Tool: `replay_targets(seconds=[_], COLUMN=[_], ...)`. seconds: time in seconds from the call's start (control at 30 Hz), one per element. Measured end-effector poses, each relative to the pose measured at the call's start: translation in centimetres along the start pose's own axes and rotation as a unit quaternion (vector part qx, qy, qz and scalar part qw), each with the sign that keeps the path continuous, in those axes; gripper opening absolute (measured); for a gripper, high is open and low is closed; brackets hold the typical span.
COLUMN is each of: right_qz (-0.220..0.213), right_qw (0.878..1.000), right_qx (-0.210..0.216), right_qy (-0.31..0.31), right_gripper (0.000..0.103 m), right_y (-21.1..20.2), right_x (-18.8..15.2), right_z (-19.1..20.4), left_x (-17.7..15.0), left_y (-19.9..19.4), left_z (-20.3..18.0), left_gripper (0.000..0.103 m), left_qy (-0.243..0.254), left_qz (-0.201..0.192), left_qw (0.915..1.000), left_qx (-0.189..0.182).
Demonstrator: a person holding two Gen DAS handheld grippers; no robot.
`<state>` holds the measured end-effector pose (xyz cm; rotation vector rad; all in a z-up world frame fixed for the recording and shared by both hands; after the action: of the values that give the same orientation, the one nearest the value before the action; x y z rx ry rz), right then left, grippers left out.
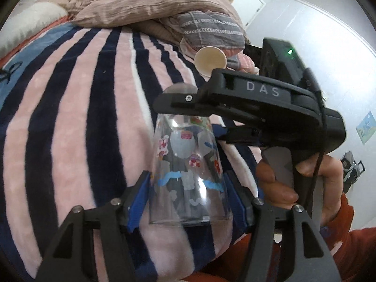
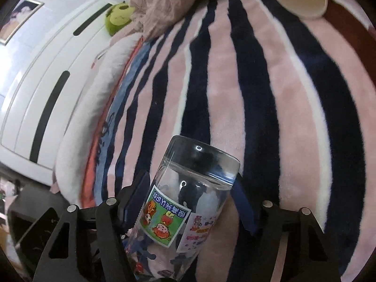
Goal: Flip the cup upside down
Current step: 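Lift the cup with the left gripper while the right gripper grasps its rim end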
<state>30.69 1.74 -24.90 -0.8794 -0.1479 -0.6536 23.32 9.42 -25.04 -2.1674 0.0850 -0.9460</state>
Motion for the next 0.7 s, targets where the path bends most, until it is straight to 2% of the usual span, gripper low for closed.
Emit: replay_targets(seconds=[0.07, 0.2, 0.33, 0.43, 0.53, 0.63, 0.7], right_qz=[-0.015, -0.054, -0.106, -0.133, -0.131, -0.146, -0.144], right_qw=[0.999, 0.991, 0.968, 0.943, 0.924, 0.908, 0.903], right_qx=[-0.008, 0.008, -0.005, -0.021, -0.034, -0.030, -0.023], right_qy=[-0.037, -0.119, -0.226, -0.306, -0.357, -0.393, -0.405], right_gripper=[0.066, 0.062, 0.059, 0.057, 0.056, 0.055, 0.055], right_y=[-0.7, -3.8, -7.0, -8.1, -8.0, -8.5, -8.7], right_x=[0.4, 2.1, 4.0, 3.9, 1.7, -0.8, -2.0], right_z=[1.0, 3.3, 5.7, 6.9, 6.7, 7.1, 7.6], left_x=[0.8, 3.2, 5.9, 6.0, 4.7, 3.6, 3.1], left_y=[0.1, 0.2, 1.4, 2.6, 3.6, 2.9, 2.6], left_z=[-0.1, -0.6, -1.6, -1.9, -1.8, -2.0, -2.0], left_gripper=[0.058, 0.059, 0.060, 0.061, 0.062, 0.064, 0.064], left_qy=[0.006, 0.024, 0.071, 0.080, 0.088, 0.099, 0.100], left_qz=[-0.008, -0.028, -0.052, -0.045, -0.031, -0.043, -0.043], left_qw=[0.9999, 0.9993, 0.9962, 0.9957, 0.9956, 0.9940, 0.9937], left_qx=[0.000, -0.013, 0.002, -0.002, 0.008, 0.020, 0.026])
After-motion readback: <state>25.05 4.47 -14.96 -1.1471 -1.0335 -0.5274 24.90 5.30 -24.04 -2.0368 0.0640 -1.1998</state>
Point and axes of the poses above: each gripper's, at about its wrist camera, not at the fingertips, and y roughly the way its jaws point, z to its left, x to its top, the point moved 10 cm from there along y, roughly the way its jaws point, and after that the axes turned 5 degrees about x, right-handed, at the moved point
